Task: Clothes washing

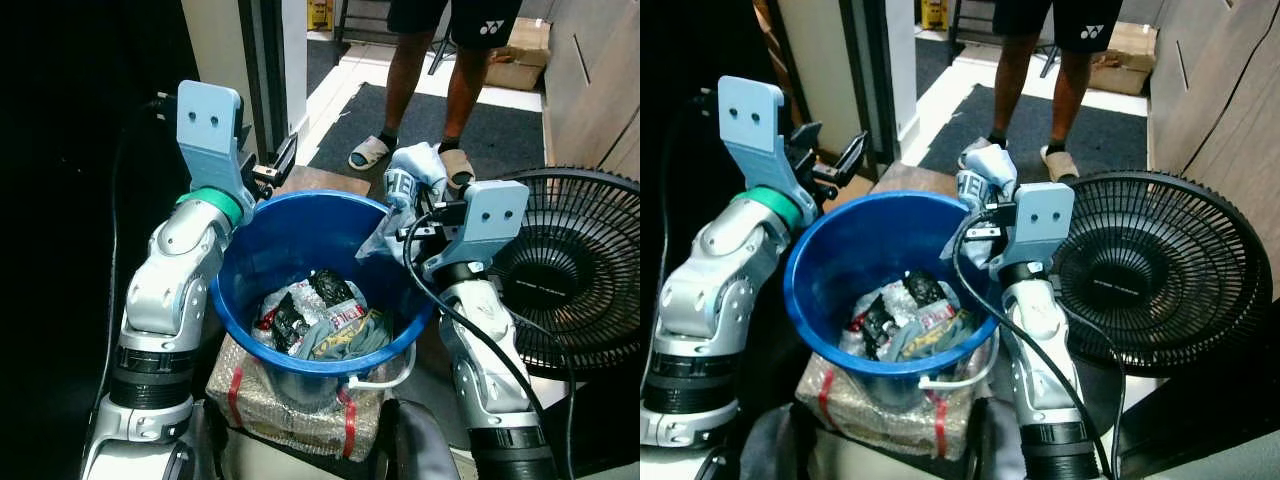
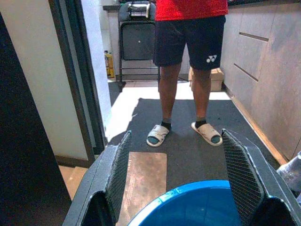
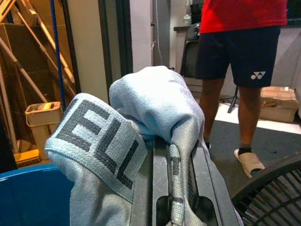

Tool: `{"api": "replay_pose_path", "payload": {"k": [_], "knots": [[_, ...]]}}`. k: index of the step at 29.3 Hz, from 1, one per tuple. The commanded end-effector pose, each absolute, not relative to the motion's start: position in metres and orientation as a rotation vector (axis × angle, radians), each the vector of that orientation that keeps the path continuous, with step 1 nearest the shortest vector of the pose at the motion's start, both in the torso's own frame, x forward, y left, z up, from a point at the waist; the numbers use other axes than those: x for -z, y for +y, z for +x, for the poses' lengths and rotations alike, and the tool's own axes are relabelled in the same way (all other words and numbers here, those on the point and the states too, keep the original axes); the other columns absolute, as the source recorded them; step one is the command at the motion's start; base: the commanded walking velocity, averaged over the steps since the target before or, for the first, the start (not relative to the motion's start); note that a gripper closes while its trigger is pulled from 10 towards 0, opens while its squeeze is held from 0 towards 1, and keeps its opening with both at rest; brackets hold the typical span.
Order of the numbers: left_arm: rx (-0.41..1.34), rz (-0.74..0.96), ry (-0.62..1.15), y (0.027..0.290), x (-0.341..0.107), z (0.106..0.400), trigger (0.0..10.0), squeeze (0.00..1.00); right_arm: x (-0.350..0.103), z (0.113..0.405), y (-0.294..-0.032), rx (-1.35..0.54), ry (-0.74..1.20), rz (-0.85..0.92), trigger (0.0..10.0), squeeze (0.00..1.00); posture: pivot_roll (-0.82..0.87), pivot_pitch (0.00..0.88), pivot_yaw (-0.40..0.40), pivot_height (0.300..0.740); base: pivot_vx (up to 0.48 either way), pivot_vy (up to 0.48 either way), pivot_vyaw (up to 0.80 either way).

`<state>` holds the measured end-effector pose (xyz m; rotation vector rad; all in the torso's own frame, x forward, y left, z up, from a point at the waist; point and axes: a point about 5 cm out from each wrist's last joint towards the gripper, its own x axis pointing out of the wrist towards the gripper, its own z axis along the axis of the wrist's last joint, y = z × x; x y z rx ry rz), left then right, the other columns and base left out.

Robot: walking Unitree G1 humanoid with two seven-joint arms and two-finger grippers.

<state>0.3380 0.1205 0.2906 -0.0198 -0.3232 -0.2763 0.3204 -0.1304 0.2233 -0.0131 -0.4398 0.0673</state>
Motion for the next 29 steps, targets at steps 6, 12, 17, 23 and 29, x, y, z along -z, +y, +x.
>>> {"api": "replay_pose_path", "payload": {"k": [6,12,17,23,29], "knots": [[0.274,-0.012,-0.283,0.1199,-0.2797,0.34,10.0,0.0,-0.2219,0.3231,-0.1322,-0.037,-0.44,-0.012,10.0,0.0,0.08,0.031,0.069,0.475,0.0,0.0,0.0],[0.275,-0.011,-0.279,0.1195,-0.2788,0.3396,10.0,0.0,-0.2216,0.3229,-0.1319,-0.034,-0.44,-0.015,10.0,0.0,0.08,0.038,0.073,0.5,0.0,0.0,0.0],[0.276,-0.009,-0.275,0.1191,-0.2779,0.3397,10.0,0.0,-0.2204,0.3229,-0.1319,-0.031,-0.437,-0.016,10.0,0.0,0.08,0.042,0.075,0.525,0.0,0.0,0.0],[0.279,-0.009,-0.275,0.1183,-0.2783,0.3397,10.0,0.0,-0.2202,0.3228,-0.1318,-0.029,-0.438,-0.017,10.0,0.0,0.08,0.043,0.077,0.545,0.0,0.0,0.0],[0.28,-0.01,-0.274,0.1178,-0.2781,0.3399,10.0,0.0,-0.2198,0.3228,-0.132,-0.026,-0.437,-0.019,10.0,0.0,0.08,0.044,0.077,0.565,0.0,0.0,0.0]]}}
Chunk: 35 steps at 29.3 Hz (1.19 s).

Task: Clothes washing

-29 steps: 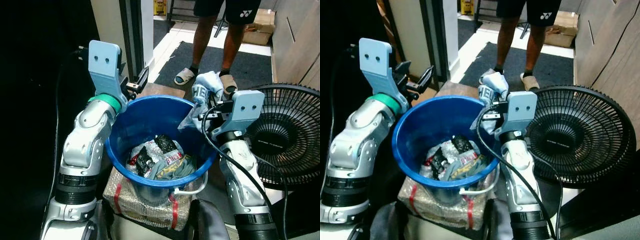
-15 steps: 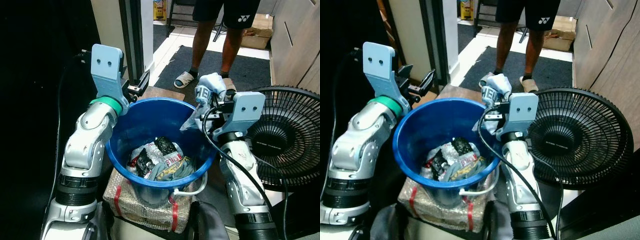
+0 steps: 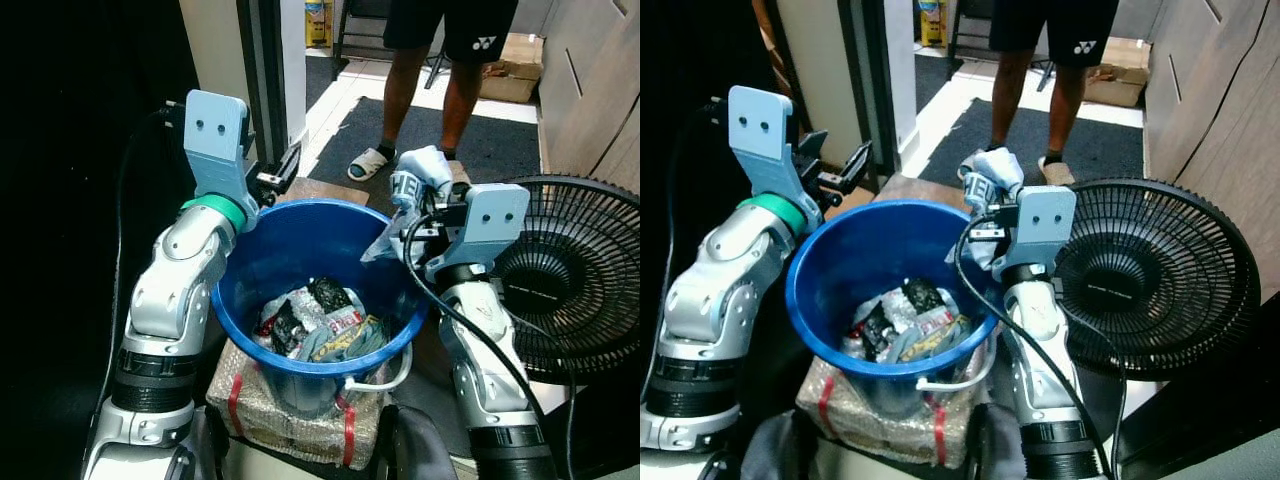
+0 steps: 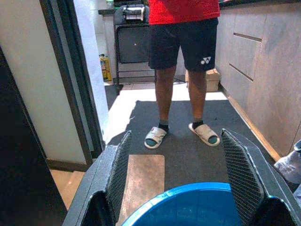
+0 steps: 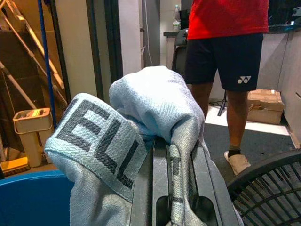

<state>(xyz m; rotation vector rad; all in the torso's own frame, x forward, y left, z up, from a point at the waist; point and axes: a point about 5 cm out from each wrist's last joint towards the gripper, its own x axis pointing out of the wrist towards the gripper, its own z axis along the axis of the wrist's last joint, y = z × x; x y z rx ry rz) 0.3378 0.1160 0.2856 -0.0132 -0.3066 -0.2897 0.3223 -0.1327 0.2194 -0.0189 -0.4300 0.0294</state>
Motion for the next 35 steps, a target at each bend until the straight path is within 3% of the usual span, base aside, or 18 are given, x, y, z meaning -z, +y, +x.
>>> {"api": "replay_pose_path", "payload": {"k": [1,35], "knots": [[0.28,-0.01,-0.274,0.1177,-0.278,0.3398,10.0,0.0,-0.2197,0.3228,-0.1321,-0.025,-0.437,-0.019,10.0,0.0,0.08,0.044,0.077,0.57,0.0,0.0,0.0],[0.284,-0.012,-0.268,0.116,-0.2761,0.3402,10.0,0.0,-0.2194,0.3222,-0.1328,-0.02,-0.439,-0.033,10.0,0.0,0.08,0.048,0.079,0.69,0.0,0.0,0.0]]}}
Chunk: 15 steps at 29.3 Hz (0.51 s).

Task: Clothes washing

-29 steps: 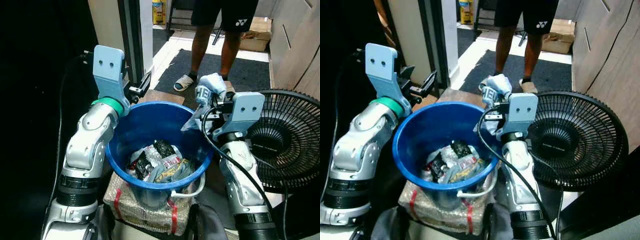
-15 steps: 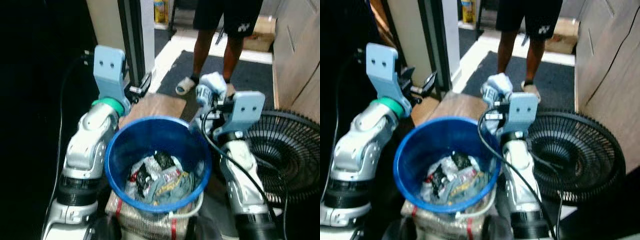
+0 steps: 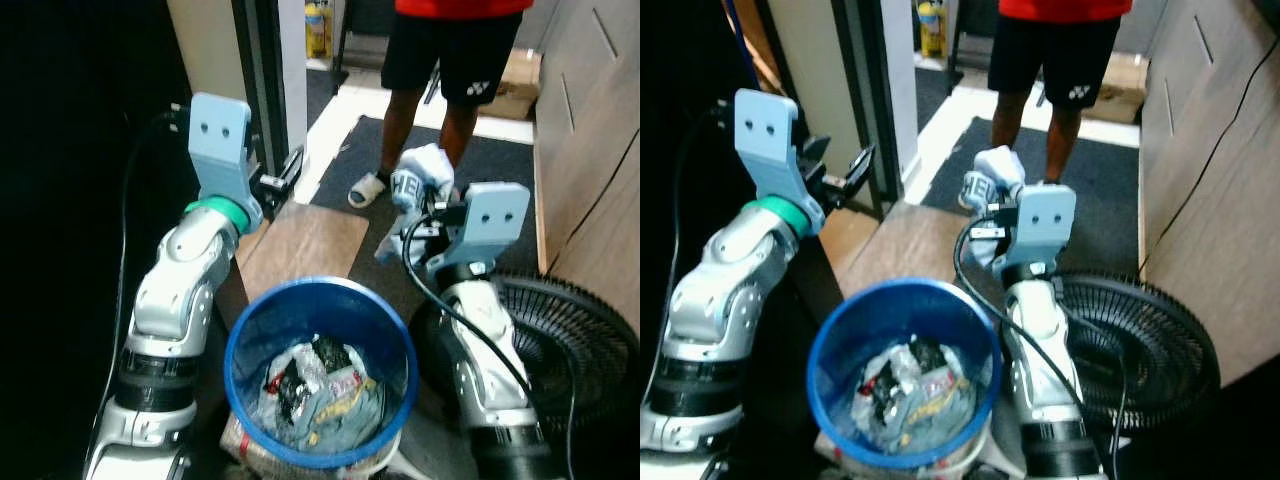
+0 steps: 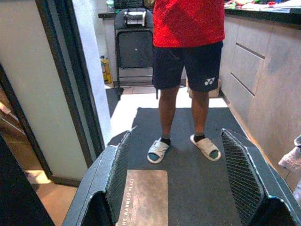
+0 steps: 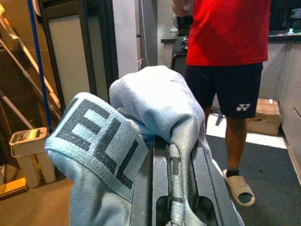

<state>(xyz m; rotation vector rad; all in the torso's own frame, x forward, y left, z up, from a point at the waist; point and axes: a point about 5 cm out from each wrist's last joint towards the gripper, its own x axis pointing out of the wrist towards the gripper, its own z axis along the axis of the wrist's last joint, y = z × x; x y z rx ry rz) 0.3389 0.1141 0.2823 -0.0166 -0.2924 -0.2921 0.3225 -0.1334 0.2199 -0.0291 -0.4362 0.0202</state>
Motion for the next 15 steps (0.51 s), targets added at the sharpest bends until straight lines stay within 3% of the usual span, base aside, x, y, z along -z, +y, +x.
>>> {"api": "replay_pose_path", "payload": {"k": [1,15], "knots": [[0.284,-0.012,-0.266,0.116,-0.2752,0.3405,10.0,0.0,-0.2194,0.3221,-0.1328,-0.019,-0.439,-0.035,10.0,0.0,0.08,0.048,0.079,0.695,0.0,0.0,0.0],[0.273,0.0,-0.238,0.1172,-0.2656,0.3428,10.0,0.0,-0.2167,0.3225,-0.1347,-0.009,-0.432,-0.037,10.0,0.0,0.07,0.048,0.078,0.74,0.0,0.0,0.0]]}}
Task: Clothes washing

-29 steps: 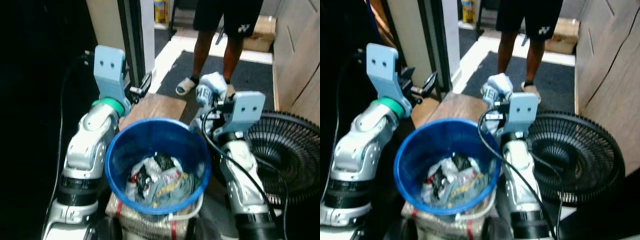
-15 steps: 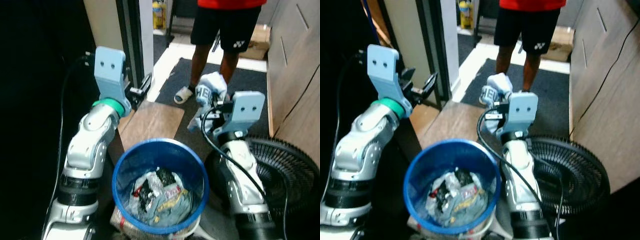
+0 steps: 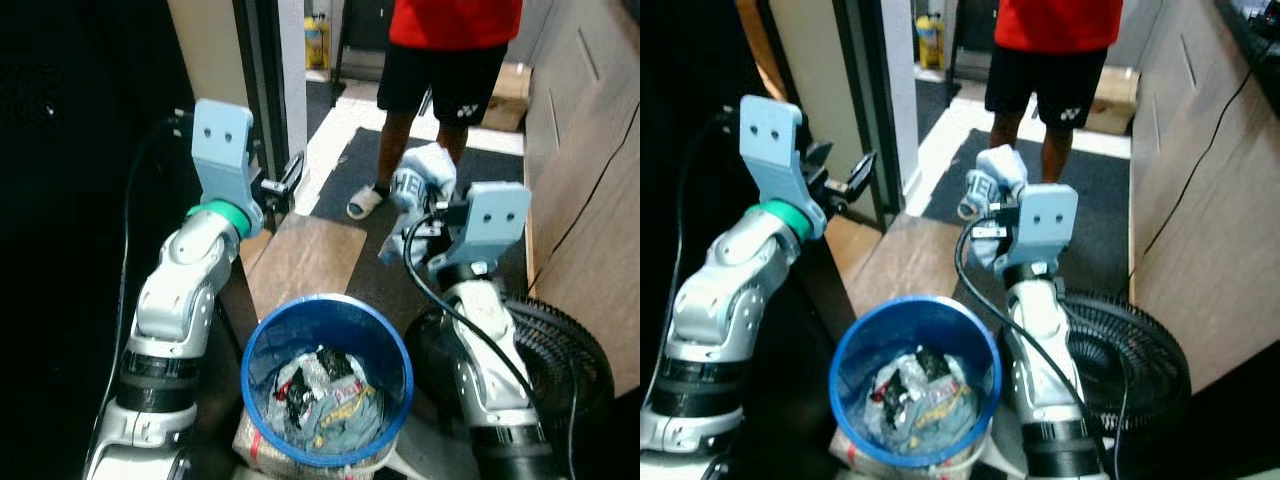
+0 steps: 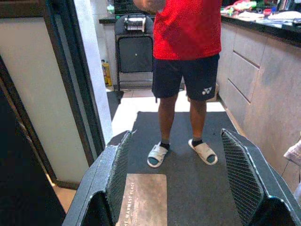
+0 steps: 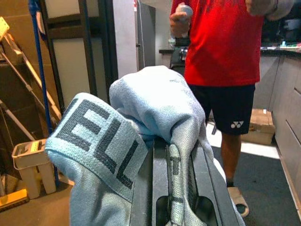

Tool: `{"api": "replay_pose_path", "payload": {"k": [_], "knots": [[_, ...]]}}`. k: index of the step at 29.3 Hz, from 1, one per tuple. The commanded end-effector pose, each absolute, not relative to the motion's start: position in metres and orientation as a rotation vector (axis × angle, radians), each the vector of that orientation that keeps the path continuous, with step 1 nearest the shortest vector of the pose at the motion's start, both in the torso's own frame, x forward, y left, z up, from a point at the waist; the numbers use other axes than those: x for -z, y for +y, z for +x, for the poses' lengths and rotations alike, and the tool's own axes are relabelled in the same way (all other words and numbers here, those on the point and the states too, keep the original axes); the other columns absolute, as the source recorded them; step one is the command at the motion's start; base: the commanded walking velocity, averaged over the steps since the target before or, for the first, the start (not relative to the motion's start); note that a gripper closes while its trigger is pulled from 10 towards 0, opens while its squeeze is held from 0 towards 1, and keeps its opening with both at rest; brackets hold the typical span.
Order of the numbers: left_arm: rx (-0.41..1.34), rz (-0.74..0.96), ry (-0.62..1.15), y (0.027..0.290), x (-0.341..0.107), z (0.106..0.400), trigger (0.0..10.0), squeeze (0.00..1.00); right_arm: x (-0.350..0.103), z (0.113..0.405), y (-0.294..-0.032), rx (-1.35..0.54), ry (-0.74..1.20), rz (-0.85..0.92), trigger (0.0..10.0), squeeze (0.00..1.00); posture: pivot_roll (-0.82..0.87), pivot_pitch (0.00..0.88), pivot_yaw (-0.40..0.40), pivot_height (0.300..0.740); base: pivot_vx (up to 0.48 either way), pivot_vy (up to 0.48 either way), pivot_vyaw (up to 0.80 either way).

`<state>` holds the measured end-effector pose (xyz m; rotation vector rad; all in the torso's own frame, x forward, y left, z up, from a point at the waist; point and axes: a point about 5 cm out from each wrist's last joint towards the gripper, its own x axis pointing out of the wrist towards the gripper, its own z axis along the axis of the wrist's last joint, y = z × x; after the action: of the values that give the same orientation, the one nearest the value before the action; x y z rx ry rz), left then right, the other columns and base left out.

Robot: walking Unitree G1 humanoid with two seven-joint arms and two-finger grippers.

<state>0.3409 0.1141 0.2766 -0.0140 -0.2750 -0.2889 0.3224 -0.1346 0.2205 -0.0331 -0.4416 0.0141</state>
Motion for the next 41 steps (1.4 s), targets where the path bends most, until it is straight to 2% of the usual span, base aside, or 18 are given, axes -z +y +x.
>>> {"api": "replay_pose_path", "payload": {"k": [1,8,10,16,19,24,30,41], "knots": [[0.272,0.003,-0.235,0.117,-0.264,0.343,10.0,0.0,-0.216,0.323,-0.135,-0.009,-0.429,-0.037,10.0,0.0,0.07,0.048,0.078,0.74,0.0,0.0,0.0],[0.27,0.054,-0.167,0.122,-0.24,0.341,10.0,0.0,-0.184,0.325,-0.131,0.0,-0.319,-0.098,10.0,0.0,0.08,0.037,0.077,0.74,0.0,0.0,0.0],[0.243,0.025,-0.069,0.13,-0.212,0.337,10.0,0.0,-0.155,0.322,-0.124,-0.032,-0.228,-0.147,10.0,0.0,0.08,0.025,0.054,0.74,0.0,0.0,0.0],[0.209,-0.035,0.021,0.136,-0.189,0.329,10.0,0.0,-0.135,0.316,-0.117,-0.077,-0.17,-0.175,10.0,0.0,0.08,0.022,0.034,0.74,0.0,0.0,0.0],[0.181,-0.073,0.088,0.14,-0.167,0.315,10.0,0.0,-0.117,0.31,-0.113,-0.129,-0.12,-0.22,10.0,0.0,0.1,0.014,-0.04,0.74,0.0,0.0,0.0],[0.167,-0.063,0.1,0.138,-0.154,0.306,10.0,0.0,-0.11,0.31,-0.113,-0.167,-0.096,-0.257,10.0,0.0,0.11,0.011,-0.075,0.74,0.0,0.0,0.0],[0.161,-0.054,0.075,0.136,-0.153,0.305,10.0,0.0,-0.113,0.317,-0.116,-0.158,-0.106,-0.267,10.0,0.0,0.1,0.011,-0.08,0.74,0.0,0.0,0.0],[0.186,-0.035,0.041,0.128,-0.162,0.314,10.0,0.0,-0.12,0.319,-0.123,-0.081,-0.14,-0.23,10.0,0.0,0.08,0.005,-0.037,0.74,0.0,0.0,0.0]]}}
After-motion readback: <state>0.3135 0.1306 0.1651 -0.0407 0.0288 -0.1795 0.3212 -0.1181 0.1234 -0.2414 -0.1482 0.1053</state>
